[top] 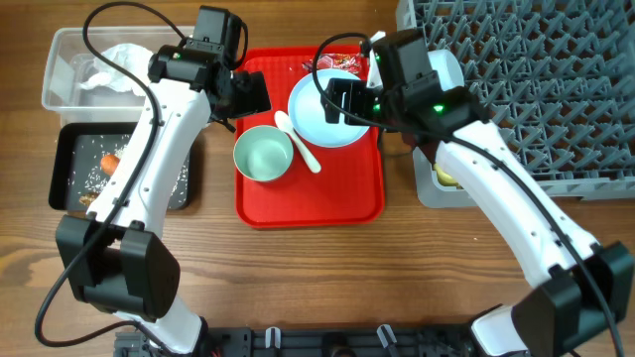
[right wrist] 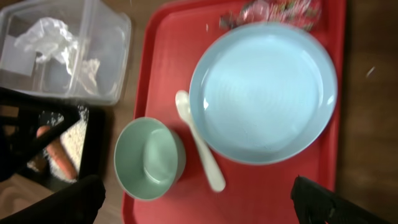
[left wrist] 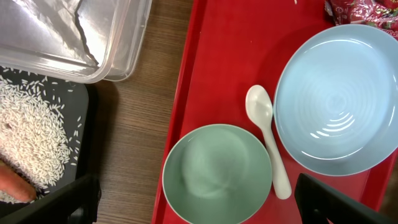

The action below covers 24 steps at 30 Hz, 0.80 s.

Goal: Sort waste into correct bins and load items into the dishwasher rack
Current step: 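Grasp the mint bowl rim with the right gripper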

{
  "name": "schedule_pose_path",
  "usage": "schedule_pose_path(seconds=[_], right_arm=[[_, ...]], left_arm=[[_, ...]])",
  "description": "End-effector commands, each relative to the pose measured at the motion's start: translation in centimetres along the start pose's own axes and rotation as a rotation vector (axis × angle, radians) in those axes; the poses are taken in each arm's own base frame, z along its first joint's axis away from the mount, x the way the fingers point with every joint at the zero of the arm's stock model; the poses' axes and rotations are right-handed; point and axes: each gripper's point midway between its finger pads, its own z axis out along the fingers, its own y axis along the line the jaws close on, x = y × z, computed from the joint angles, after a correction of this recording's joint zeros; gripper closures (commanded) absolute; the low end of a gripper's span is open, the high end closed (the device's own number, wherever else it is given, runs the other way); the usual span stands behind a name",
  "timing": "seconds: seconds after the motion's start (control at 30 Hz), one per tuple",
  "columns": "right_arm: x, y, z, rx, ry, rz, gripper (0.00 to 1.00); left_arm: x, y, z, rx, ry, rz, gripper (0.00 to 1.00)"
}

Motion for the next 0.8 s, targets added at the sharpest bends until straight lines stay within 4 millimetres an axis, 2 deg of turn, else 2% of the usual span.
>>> schedule_pose_path(seconds=[0.0,0.13,0.23,0.3,0.4,0.63,0.7,0.77], right_arm=[[3.3,0.7,3.1,-0.076,0.155,0.092,0.00],[4.9,0.9,5.1,-0.081,0.223,0.155,0.01],[5.7,1.8,6.5,-0.102,0.247,0.145,0.00],[6.2,2.5,7.3,-0.111,0.251,0.126,0.00],[6.8,3.5,8.4,-0.112,0.245,0.093,0.04],[8.9,4.1,11.0,-0.041,0.245,0.094,0.22],[9.6,4.0,11.7,-0.025,0.255,0.096,0.33],[10.1,3.8,12.2,-0.011,0.264,0.094,0.42]], left_arm=[[0.0,0.2,0.4,-0.014,0.005,-0.012,0.00],[0.2,-0.3,0.4,0.013,0.017,-0.012,0.00],[-0.8,-0.4,0.4,0.012,-0.024,0.005,0.00],[-1.2,0.3,0.4,0.002,-0.036,-0.049,0.00],[-2.1,2.6,0.0,-0.020,-0.051,-0.214,0.00],[-3.2,11.0,-0.8,-0.095,-0.057,-0.622,0.00],[-3.1,13.2,-0.9,-0.116,-0.051,-0.692,0.00],[-3.1,14.4,-1.0,-0.126,-0.050,-0.721,0.00]])
